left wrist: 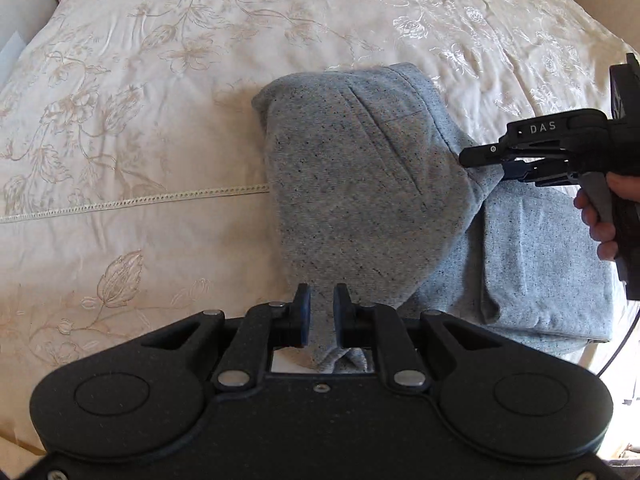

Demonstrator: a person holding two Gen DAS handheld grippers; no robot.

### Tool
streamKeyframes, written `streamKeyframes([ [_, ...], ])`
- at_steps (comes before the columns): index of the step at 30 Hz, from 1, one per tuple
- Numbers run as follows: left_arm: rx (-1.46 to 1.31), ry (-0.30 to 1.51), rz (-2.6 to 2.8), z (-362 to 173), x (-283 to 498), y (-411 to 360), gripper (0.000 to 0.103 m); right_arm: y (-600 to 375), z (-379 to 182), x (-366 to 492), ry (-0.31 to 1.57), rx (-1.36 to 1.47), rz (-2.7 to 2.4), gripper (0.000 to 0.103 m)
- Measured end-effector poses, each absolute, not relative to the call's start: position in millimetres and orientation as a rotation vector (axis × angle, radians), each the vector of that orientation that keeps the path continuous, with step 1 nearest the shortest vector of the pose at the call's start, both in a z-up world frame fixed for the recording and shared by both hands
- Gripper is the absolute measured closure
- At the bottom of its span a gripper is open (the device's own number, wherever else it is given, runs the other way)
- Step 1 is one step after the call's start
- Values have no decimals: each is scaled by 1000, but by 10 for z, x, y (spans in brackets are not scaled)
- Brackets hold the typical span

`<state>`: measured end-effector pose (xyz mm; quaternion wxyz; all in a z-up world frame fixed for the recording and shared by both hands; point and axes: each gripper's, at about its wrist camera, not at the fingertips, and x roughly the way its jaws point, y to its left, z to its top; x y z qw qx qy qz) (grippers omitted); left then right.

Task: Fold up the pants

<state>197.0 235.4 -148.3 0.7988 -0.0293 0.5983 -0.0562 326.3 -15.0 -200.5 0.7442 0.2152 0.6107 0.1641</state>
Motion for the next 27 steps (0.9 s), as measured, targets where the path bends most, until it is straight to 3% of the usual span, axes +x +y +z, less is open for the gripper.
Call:
streamKeyframes([
  [9, -80, 1306, -114, -1607, 2032, 2609, 85, -89, -2270, 3656, 1336, 607, 414, 62],
  [11, -98, 1311, -101, -1640, 2053, 2668, 85, 5, -2173, 3640, 1314, 542, 441, 75],
  [12, -105, 1312, -97, -1649, 2062, 2685, 85, 82, -2052, 3592, 1287, 464, 442, 90],
  [15, -110, 1309, -90, -1647, 2095, 2682, 85, 266, -1695, 3424, 1213, 356, 452, 91],
  [22, -98, 1262, -115, -1517, 2143, 2488, 85, 2, -713, 2719, 1046, 409, 396, 92],
  [27, -51, 1259, -166, -1525, 2169, 2103, 84, -676, -514, 2027, 1017, 340, 199, 91],
])
